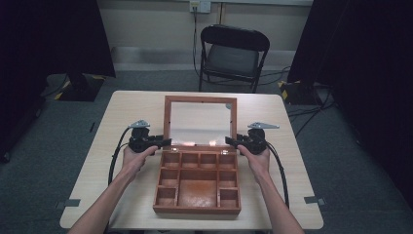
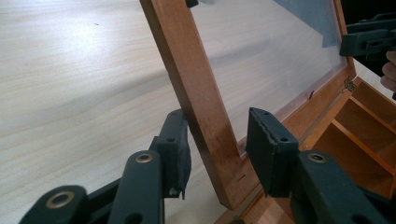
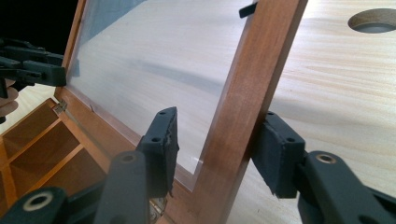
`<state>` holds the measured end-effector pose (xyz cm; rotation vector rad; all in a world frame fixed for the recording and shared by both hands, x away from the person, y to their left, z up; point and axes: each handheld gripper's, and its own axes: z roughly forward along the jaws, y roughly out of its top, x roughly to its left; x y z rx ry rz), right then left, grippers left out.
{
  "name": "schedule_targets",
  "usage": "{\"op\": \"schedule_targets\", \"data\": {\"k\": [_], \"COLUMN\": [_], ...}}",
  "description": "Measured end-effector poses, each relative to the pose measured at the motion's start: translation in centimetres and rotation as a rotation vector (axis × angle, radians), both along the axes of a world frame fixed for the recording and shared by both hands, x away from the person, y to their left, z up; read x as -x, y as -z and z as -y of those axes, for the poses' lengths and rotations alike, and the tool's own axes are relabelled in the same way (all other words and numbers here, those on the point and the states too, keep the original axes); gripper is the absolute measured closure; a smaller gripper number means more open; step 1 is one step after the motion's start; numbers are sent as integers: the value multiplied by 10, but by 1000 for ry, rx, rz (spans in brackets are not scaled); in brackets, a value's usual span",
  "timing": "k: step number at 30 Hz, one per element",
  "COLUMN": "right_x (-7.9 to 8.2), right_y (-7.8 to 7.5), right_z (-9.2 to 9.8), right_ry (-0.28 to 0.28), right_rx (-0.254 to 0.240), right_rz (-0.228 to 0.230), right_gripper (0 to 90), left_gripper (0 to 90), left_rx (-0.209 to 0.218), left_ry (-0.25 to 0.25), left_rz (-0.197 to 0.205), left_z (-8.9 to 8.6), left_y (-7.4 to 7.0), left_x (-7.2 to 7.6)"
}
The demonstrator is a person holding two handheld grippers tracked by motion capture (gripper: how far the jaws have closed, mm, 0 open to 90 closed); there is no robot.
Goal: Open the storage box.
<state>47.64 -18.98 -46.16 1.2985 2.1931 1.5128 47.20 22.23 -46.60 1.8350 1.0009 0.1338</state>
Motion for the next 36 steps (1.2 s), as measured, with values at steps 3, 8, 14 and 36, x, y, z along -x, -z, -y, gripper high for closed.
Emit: {"op": "schedule_targets", "data": {"k": [3,8,14,36], "right_x": [-1,-2,-4,-11], "right_y": [1,4,4,9], "right_z": [-1,-4,-4,-13], "right_ry": [4,9,14,36], "right_rx": [5,11,9,41], "right_rz": [-5,-13,-16,-46], "right_gripper": [488,452,445,349], "left_gripper": [581,563,553,488], "left_rx": [14,19,31,19], "left_ry": [0,0,-10,-35], "left_rz": [-7,-18,-33,-63], "left_z": [0,0,1,5], "left_y": [2,4,6,6], "left_x": [-2,-3,-6,-16]}}
